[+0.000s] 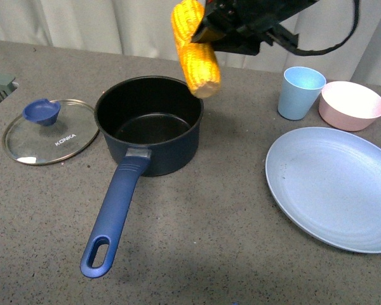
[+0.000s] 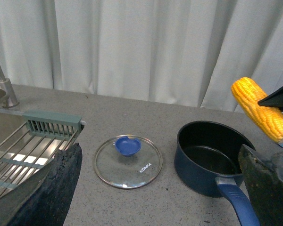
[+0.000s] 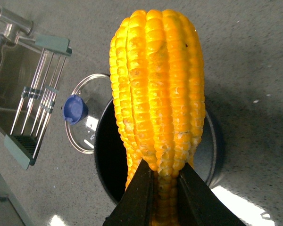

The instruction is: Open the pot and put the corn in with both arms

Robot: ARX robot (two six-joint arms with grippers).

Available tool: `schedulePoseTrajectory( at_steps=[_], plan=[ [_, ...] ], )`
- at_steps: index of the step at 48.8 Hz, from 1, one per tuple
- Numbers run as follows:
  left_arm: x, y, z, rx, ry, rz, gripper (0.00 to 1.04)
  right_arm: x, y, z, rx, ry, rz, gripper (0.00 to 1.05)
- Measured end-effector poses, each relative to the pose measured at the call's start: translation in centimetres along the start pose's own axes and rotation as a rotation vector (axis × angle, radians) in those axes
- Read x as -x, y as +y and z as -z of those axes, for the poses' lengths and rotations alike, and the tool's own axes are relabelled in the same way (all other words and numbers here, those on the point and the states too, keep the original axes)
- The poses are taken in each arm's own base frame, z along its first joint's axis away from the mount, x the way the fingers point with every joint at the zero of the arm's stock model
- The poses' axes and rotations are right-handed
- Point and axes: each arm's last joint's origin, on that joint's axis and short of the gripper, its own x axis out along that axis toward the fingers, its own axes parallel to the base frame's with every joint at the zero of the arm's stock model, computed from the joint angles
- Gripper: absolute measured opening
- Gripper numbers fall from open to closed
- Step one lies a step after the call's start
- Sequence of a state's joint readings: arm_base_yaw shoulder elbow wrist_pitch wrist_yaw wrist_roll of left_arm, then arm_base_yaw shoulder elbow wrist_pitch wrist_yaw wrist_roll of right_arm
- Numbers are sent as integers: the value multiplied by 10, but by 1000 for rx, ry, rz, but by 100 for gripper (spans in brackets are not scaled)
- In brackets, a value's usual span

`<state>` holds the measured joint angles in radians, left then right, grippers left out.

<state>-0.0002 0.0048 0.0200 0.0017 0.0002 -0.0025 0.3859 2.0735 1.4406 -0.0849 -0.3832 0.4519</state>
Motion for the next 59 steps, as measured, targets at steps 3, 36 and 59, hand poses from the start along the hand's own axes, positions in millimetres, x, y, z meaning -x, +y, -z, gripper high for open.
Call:
schedulePoseTrajectory(
  at_steps=[3, 36, 59],
  plan=[
    [0, 0, 0, 0, 0, 0, 98, -14, 9, 3, 7, 27, -8, 8],
    [0, 0, 0, 0, 0, 0, 98, -58, 29, 27, 39, 133, 15, 26],
    [0, 0, 0, 0, 0, 0, 98, -50, 22, 21, 122, -22, 119, 95]
  ],
)
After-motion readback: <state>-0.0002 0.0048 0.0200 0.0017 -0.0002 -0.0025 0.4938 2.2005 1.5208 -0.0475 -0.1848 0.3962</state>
